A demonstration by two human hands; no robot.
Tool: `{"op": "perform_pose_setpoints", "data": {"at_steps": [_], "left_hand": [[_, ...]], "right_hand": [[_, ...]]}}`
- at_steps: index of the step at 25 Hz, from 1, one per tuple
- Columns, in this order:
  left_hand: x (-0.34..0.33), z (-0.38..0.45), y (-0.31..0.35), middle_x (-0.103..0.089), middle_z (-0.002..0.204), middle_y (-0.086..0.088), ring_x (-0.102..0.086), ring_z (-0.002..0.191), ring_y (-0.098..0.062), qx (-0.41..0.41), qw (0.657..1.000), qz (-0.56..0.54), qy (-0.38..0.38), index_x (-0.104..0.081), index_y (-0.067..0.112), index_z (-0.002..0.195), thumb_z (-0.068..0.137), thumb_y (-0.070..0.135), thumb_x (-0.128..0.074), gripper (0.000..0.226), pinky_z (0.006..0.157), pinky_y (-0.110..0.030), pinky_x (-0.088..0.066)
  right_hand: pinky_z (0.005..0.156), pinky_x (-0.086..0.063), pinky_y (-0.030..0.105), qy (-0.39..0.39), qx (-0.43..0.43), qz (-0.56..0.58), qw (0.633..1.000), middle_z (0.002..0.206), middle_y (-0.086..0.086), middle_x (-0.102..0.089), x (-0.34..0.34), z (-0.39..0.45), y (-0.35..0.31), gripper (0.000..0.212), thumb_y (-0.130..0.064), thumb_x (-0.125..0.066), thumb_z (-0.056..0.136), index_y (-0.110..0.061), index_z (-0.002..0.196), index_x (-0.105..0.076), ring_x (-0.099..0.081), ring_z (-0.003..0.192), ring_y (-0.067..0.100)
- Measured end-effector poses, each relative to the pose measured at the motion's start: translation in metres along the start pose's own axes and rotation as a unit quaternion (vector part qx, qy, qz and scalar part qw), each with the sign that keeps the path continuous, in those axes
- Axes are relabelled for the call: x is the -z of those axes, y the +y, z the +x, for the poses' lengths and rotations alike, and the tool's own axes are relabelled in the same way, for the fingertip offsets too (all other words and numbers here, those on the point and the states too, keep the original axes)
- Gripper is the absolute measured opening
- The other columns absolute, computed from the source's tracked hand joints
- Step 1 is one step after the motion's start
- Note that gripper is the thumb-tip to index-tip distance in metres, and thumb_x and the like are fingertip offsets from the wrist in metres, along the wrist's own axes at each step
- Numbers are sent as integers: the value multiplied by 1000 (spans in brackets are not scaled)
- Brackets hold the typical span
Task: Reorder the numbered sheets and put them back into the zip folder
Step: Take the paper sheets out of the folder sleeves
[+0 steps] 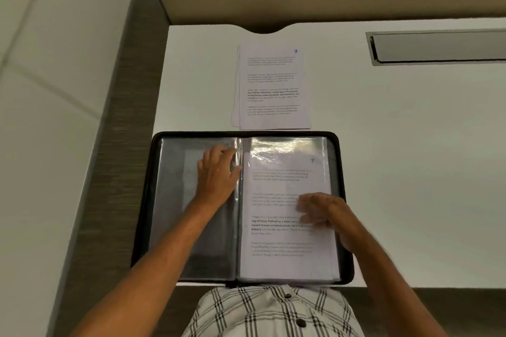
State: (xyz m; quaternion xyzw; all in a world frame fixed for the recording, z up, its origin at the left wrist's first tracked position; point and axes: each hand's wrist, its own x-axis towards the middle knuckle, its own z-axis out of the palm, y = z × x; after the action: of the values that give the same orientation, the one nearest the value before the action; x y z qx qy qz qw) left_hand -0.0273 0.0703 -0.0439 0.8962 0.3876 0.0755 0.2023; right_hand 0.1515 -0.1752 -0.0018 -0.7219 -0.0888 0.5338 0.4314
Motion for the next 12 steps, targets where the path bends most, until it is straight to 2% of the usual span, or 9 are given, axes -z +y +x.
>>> {"op": "perform_pose_setpoints", "data": {"at_steps": [2,4,5,7,8,9,11,12], "left_hand": [[3,-37,-1,-56,120,-2,-53,108,-18,7,998,-51,-25,-65,16,126,92,24,-71,35,91,-37,-49],[6,-59,0,-56,126,4,-52,107,-9,44,990,-108,-80,-64,20,130,97,28,-67,34,91,-28,-48],[10,-65,1,-57,127,6,-54,102,-8,72,983,-143,-90,-65,22,129,97,31,-66,32,91,-29,-50],[21,-74,8,-63,119,8,-63,96,-11,155,955,-239,-88,-69,27,119,99,34,-64,22,93,-33,-54],[29,-78,11,-67,115,7,-66,101,-13,199,930,-295,-92,-68,29,115,100,38,-61,19,94,-33,-54],[37,-82,13,-68,117,5,-67,109,-17,239,899,-352,-103,-67,30,116,101,48,-56,25,94,-33,-53],[54,-92,7,-62,133,4,-61,122,-19,292,828,-457,-142,-61,27,133,93,75,-39,65,100,-38,-49],[61,-97,0,-56,142,3,-56,128,-20,301,803,-491,-154,-57,26,141,85,86,-31,85,106,-44,-45]], "right_hand": [[100,-57,51,-60,-3,-28,998,115,-1,-79,-3,-11,-3,30,-34,-54,105,-20,121,-76,-77,101,25],[107,-52,48,-99,22,-21,995,126,-7,-75,-11,-14,-8,34,-39,-52,106,-24,125,-75,-72,116,20],[109,-50,45,-118,39,-7,992,132,-8,-72,-18,-14,-12,37,-42,-52,105,-24,127,-75,-68,124,18],[114,-44,43,-157,63,39,985,143,-8,-66,-39,-17,-20,49,-51,-53,98,-23,134,-71,-58,137,16],[119,-39,44,-175,68,58,981,147,-8,-63,-52,-18,-24,55,-56,-53,97,-24,137,-69,-52,142,16],[123,-33,45,-195,77,60,976,152,-9,-58,-65,-20,-27,58,-61,-50,97,-27,140,-67,-45,148,15],[125,-21,43,-244,111,16,963,163,-14,-44,-96,-24,-32,56,-67,-38,101,-38,143,-63,-28,156,12],[124,-18,42,-264,127,-12,956,166,-15,-38,-111,-27,-33,55,-67,-34,103,-43,144,-60,-23,157,10]]}}
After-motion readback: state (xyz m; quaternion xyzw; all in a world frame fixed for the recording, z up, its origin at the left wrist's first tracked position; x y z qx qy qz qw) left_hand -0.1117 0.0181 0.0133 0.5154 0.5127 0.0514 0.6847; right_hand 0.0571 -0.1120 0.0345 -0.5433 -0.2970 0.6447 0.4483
